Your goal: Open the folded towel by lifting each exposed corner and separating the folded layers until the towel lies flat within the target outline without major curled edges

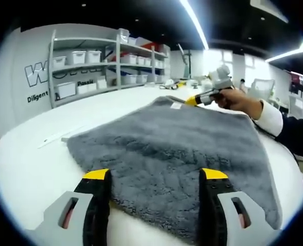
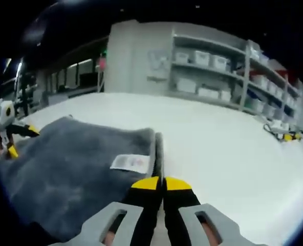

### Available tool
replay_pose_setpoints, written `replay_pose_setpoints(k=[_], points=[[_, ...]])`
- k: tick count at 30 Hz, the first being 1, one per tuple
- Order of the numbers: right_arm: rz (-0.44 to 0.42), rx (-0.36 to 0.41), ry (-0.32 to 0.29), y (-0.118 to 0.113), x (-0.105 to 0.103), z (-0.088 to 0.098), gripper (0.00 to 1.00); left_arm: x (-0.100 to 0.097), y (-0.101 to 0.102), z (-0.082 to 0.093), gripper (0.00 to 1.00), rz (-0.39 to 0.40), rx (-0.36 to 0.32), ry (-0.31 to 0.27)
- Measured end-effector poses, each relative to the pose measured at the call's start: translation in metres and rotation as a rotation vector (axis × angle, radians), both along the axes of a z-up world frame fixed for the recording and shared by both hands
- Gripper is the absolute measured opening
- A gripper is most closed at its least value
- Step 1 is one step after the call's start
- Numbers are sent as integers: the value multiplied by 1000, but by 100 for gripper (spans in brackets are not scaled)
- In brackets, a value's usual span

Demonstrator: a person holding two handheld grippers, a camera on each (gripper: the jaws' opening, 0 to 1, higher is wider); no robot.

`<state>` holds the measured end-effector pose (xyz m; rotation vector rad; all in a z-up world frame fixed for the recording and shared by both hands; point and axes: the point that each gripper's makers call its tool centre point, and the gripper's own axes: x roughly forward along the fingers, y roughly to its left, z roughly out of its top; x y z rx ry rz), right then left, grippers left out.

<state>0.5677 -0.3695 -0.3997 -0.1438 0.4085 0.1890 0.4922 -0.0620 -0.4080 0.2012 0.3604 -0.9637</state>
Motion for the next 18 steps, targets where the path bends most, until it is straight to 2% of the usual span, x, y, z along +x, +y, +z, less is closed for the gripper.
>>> replay_pose_setpoints(k=[3,9,14,18], points=[[4,-16,-14,-4,2,0,0,4,-2,1,69,-1,1,1],[-9,-23,-3,-13,4,-7,0,4,-10,1,69,-2,-1,-2],[-23,-51,-8,-19,4,-6,0,4,-16,1,68,-8,-3,-10],[-32,-33,-18,-21,3,-4,0,4,-18,1,68,-10,-4,-17]])
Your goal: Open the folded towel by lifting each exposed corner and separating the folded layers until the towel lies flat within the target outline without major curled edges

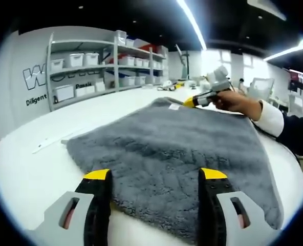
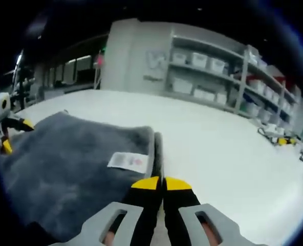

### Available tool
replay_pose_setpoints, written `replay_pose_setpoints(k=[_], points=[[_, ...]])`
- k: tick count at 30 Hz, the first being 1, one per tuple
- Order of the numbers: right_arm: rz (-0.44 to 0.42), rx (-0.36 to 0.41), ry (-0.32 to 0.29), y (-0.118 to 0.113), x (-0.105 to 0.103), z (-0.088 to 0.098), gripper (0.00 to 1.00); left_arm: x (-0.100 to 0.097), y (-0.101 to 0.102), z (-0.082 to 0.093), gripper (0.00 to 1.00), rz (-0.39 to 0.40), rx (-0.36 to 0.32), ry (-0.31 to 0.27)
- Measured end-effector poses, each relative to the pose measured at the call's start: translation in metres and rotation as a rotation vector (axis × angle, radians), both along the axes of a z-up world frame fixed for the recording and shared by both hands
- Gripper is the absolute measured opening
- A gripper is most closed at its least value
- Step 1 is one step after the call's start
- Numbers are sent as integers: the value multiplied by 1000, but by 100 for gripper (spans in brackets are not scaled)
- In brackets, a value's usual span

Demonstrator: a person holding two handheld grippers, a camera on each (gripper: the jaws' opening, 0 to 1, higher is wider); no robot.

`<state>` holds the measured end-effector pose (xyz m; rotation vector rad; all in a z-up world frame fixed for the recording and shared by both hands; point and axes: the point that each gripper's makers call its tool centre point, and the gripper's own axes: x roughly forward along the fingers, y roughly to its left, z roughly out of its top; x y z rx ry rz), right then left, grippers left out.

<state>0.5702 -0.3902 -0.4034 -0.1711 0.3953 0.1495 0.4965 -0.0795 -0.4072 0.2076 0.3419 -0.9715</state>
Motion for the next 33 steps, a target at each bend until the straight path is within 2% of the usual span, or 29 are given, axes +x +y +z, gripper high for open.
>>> replay_pose_setpoints(k=[7,9,13,15,17,19,21,22,24,29,31,33], points=[[-7,-15,-16,1,-5,10,0,9,0,3,66,2,12,-30],[-25,-8,-43,4,-13,16,0,10,0,5,65,-6,19,-49],[-46,4,-89,-3,-15,28,0,6,-2,5,65,-12,16,-59],[-2,44,-121,8,-15,38,0,4,-2,6,65,-21,5,-56],[33,77,-87,17,-19,36,0,2,-2,10,67,-31,-14,-52],[39,82,-60,20,-21,32,3,-3,-8,17,73,-57,-80,-11],[53,113,-24,25,-22,24,6,-4,-9,23,73,-59,-121,8],[70,138,-23,30,-23,24,7,-4,-9,24,73,-63,-121,-1],[74,136,-21,32,-23,23,9,-6,-10,25,73,-68,-126,-3],[72,112,74,31,-19,0,12,-7,-12,19,76,-88,-93,3],[68,98,95,28,-16,-7,13,1,-11,18,79,-98,-90,7],[63,96,97,26,-14,-10,14,-2,-13,18,83,-109,-103,25]])
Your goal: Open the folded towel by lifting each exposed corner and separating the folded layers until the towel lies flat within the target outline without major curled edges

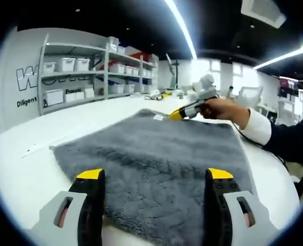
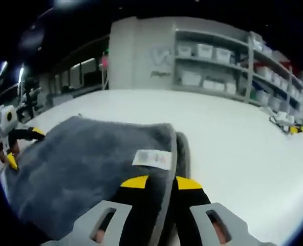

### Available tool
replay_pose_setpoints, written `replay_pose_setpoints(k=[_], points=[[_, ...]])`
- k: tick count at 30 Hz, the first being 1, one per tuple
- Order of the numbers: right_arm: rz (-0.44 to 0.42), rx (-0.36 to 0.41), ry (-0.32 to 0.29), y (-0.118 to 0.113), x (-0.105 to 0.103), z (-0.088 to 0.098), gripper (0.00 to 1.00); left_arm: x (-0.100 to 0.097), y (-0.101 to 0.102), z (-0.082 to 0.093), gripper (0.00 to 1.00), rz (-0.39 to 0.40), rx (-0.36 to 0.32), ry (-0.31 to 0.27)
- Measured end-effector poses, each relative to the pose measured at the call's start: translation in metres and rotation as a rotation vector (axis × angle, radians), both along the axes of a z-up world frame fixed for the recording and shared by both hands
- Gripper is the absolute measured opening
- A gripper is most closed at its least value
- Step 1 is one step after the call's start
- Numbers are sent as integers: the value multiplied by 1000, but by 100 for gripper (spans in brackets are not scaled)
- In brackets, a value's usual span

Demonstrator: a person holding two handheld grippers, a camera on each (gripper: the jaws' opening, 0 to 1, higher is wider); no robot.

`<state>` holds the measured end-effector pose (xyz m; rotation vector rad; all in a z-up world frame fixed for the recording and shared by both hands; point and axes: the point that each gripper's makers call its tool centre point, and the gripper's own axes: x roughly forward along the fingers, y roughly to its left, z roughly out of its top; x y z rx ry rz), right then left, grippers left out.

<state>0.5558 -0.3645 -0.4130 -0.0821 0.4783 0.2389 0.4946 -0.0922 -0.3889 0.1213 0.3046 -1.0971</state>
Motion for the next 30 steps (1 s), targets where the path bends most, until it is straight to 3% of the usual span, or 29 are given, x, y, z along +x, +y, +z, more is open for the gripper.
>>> replay_pose_setpoints(k=[7,14,17,20,22,28,29,30], points=[[-20,18,-5,-3,0,1,14,16,6,4,83,-9,16,-20],[-2,88,-29,6,-2,5,0,1,5,1,82,6,2,-6],[9,91,-37,11,-6,11,0,-11,5,7,81,9,-10,-22],[21,34,-109,16,-2,29,0,-15,3,20,80,30,-103,11],[37,12,-138,26,-3,37,0,-14,6,22,78,38,-122,16],[149,-177,-249,91,-26,62,0,-16,13,31,75,78,-174,25],[161,-223,-250,90,-12,60,0,-16,13,33,74,84,-202,39],[170,-276,-249,94,-12,59,0,-17,14,34,74,84,-230,62]])
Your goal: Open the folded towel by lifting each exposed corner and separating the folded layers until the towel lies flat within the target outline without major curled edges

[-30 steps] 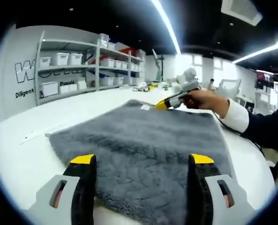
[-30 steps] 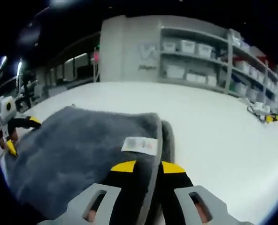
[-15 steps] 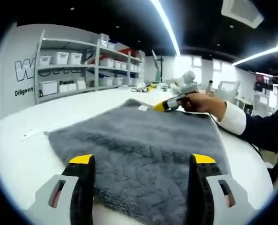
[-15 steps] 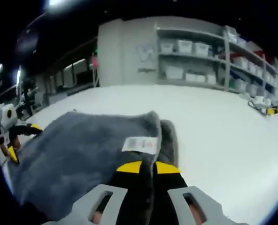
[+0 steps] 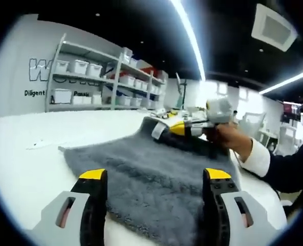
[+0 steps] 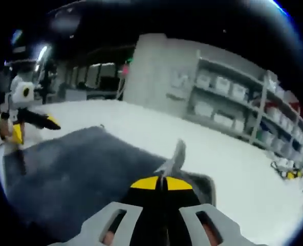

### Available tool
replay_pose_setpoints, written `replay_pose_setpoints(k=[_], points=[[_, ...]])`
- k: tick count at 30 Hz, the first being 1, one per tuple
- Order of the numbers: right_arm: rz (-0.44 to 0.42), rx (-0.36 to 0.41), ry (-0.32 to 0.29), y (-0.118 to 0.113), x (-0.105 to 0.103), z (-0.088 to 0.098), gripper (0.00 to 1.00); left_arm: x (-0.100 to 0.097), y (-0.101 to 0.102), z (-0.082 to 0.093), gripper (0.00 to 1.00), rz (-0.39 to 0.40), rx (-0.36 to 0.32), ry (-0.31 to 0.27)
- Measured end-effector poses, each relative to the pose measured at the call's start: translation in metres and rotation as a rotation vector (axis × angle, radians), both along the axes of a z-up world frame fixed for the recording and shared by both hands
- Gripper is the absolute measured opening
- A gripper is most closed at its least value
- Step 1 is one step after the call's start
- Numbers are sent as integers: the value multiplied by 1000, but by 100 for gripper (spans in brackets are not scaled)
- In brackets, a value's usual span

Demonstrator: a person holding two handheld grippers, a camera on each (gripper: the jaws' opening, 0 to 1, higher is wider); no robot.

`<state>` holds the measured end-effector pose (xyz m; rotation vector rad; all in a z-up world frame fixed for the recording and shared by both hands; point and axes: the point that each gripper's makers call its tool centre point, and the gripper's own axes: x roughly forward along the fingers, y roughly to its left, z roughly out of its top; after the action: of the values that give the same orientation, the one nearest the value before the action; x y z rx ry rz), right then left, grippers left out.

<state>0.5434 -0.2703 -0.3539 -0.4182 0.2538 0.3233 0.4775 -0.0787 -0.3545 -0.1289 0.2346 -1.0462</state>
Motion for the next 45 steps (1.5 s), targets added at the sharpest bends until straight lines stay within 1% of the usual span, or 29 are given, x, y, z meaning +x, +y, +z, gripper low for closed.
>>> replay_pose_setpoints(k=[2,3,5,7,8,10,11,12,14,15,17,18,19,20,21,22,24,25,27,29,30,32,33,35,36,39,40,41,45], points=[[13,-120,-23,7,0,-2,0,-2,0,2,72,3,-48,31],[24,-141,-24,6,4,-5,0,-2,2,3,71,10,-65,44],[19,-152,-8,10,1,-8,0,1,6,4,69,14,-78,54],[10,-157,-19,8,2,-6,0,0,7,5,68,27,-104,62],[3,-131,-27,9,3,-3,0,1,7,6,67,31,-114,69],[6,-147,-33,17,-3,-3,0,-1,7,5,65,39,-145,99],[-2,-163,-59,20,-5,2,0,-2,7,6,65,39,-158,103],[3,-151,-69,25,-8,5,0,-1,7,9,65,45,-176,107],[48,-150,-78,40,-15,8,0,2,7,12,66,58,-210,118],[46,-162,-87,41,-16,10,0,2,7,14,66,64,-231,126],[41,-249,-142,37,-13,17,0,9,8,16,67,57,-245,135],[42,-270,-155,39,-13,17,0,18,7,18,67,45,-242,152],[41,-281,-157,39,-13,17,0,20,6,18,67,40,-226,159],[40,-285,-155,41,-14,16,0,16,3,21,67,45,-221,147],[44,-290,-159,43,-16,15,0,17,2,25,65,49,-227,136],[53,-299,-162,45,-16,15,0,22,3,29,63,46,-239,136],[65,-315,-182,51,-14,18,0,27,0,35,60,33,-273,148],[72,-321,-199,56,-14,20,0,31,-1,35,59,28,-275,157],[81,-344,-206,63,-14,19,0,38,-4,34,58,18,-290,176],[95,-381,-223,72,-15,18,0,38,-8,38,56,-3,-339,214],[111,-394,-226,79,-16,17,0,38,-10,43,55,-23,-405,258],[113,-426,-230,86,-17,16,0,44,-9,44,55,-21,-439,276],[113,-471,-225,88,-19,15,0,44,-8,43,54,-20,-433,267],[120,-557,-278,97,-18,17,0,44,-8,44,52,-21,-429,254],[126,-568,-300,103,-17,20,0,44,-8,44,52,-20,-424,251],[149,-571,-302,115,-22,17,0,44,-8,38,52,-28,-427,281],[166,-615,-323,122,-28,18,0,42,-8,38,52,-29,-432,285],[172,-624,-329,124,-30,18,0,42,-9,38,52,-30,-433,287],[215,-615,-346,139,-40,14,0,44,-10,31,50,-29,-427,321]])
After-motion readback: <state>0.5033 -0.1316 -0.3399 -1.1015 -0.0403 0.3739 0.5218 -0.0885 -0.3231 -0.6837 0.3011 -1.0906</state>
